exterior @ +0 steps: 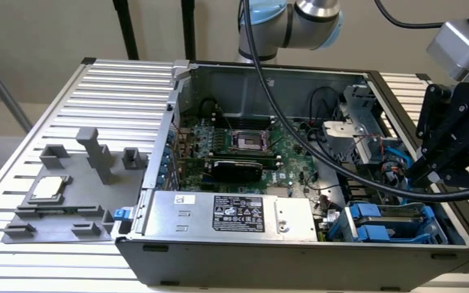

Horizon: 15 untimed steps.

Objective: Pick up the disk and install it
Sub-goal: 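Insert the first disk wire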

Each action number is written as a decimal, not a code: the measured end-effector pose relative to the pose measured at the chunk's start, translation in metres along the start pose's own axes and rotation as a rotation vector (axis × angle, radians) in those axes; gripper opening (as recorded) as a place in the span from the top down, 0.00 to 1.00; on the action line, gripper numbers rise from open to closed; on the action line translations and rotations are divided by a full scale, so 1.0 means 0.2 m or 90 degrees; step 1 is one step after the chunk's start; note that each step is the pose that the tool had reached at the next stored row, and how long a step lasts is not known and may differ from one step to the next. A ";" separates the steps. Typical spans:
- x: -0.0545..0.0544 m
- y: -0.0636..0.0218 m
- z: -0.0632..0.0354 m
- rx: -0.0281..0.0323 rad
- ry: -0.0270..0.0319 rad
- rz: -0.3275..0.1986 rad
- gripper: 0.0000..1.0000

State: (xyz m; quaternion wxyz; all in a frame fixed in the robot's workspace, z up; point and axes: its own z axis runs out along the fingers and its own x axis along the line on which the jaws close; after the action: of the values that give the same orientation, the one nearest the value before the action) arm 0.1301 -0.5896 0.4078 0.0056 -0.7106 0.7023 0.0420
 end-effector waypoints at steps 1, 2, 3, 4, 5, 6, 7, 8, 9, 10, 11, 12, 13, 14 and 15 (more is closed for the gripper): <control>0.00 0.000 0.000 0.0000 0.0000 0.000 0.81; 0.00 0.000 0.000 0.0000 0.0000 0.000 0.81; 0.00 0.000 0.000 0.0000 0.0000 0.000 0.81; 0.00 0.000 0.000 0.0000 -0.0001 0.000 0.81; 0.00 0.000 0.000 0.0000 0.0000 0.000 0.81; 0.00 0.000 0.000 0.0000 0.0000 0.000 0.81; 0.00 0.000 0.000 0.0000 0.0000 0.000 0.81; 0.00 0.000 0.000 0.0000 0.0000 0.000 0.81; 0.00 -0.003 0.000 0.0001 0.0000 0.000 0.81; 0.00 -0.021 0.000 -0.0001 0.0001 0.000 0.81; 0.00 -0.043 0.002 -0.0004 0.0000 0.000 0.81; 0.00 -0.066 0.006 -0.0008 -0.0001 0.000 0.81; 0.00 -0.088 0.012 -0.0012 -0.0001 0.000 0.81; 0.00 -0.111 0.017 -0.0015 -0.0001 0.000 0.81; 0.00 -0.136 0.023 -0.0015 -0.0001 0.000 0.81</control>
State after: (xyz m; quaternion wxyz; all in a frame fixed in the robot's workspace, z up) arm 0.1571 -0.5890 0.4018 0.0048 -0.7107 0.7022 0.0429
